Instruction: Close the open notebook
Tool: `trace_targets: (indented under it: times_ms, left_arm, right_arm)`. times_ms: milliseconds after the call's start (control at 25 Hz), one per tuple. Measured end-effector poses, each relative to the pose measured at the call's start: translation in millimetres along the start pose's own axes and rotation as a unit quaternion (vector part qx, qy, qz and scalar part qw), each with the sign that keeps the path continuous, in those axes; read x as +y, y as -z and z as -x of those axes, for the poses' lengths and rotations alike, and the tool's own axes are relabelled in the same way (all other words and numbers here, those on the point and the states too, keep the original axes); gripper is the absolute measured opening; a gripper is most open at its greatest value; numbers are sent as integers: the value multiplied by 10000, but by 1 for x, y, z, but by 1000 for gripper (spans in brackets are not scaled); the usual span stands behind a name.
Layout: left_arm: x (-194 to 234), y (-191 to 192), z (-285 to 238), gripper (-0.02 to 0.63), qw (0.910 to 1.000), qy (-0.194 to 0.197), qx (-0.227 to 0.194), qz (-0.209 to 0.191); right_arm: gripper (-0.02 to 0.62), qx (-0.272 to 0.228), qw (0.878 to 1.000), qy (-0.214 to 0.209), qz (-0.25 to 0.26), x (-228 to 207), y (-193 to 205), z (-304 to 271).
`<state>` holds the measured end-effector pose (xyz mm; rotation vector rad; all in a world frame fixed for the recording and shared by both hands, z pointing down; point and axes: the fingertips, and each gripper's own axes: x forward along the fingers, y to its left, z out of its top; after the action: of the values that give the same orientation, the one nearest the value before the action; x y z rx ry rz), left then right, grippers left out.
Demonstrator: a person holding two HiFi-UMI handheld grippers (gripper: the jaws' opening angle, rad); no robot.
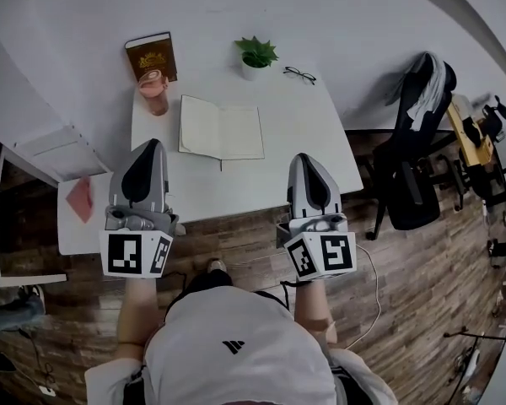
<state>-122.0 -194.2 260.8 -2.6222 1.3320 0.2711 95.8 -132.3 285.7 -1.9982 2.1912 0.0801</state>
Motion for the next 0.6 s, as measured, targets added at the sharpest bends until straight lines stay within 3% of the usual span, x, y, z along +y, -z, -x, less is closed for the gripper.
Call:
trace_targets:
  times_ms: [200,600]
  left_arm:
    - [19,13,-21,9,9998,154,47,98]
    - [41,55,-41,9,9967,208,381,681]
  right_arm:
    - [-2,23,9999,107,-29,2,7,-24]
    - [-2,295,9994,172,51,5,24,-46]
